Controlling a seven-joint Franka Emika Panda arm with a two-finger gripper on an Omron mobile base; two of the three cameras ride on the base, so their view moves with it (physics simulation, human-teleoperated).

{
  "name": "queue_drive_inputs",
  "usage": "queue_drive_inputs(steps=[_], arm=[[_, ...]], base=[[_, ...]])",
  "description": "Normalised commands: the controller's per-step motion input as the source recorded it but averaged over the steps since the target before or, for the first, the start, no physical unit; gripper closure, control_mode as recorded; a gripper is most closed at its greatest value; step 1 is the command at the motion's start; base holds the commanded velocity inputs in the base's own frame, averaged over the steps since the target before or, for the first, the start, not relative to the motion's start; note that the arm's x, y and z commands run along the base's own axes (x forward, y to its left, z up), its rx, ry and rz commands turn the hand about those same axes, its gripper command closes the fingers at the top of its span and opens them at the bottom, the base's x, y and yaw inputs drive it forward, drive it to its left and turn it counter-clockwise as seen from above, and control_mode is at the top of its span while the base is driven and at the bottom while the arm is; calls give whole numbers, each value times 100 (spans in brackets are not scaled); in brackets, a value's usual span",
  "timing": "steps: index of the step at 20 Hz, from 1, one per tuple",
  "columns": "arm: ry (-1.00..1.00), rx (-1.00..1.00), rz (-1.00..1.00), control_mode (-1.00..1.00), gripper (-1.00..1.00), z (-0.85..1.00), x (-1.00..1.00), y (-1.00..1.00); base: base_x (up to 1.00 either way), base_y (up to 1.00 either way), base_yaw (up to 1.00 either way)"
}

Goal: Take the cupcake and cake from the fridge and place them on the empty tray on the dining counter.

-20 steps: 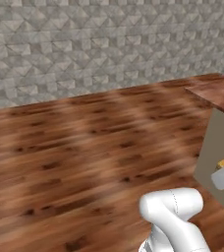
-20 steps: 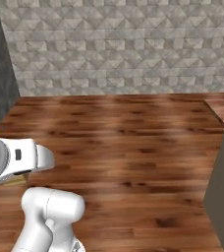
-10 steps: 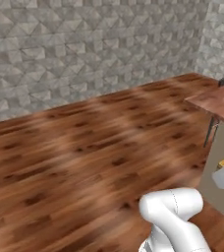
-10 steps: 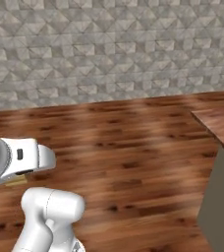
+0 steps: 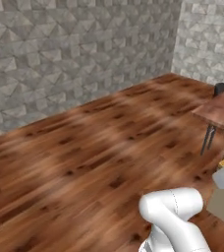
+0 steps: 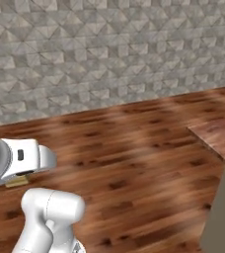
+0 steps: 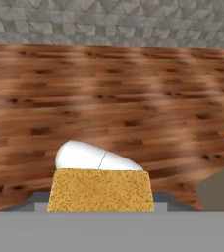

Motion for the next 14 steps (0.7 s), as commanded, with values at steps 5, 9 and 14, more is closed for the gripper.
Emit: queue_drive_inputs(steps=[5,9,14], arm=[[0,0,0,100,100,0,0,0],[0,0,0,100,100,0,0,0],[0,0,0,100,100,0,0,0]], base=[[100,14,-31],[100,10,-29],[100,9,-29]])
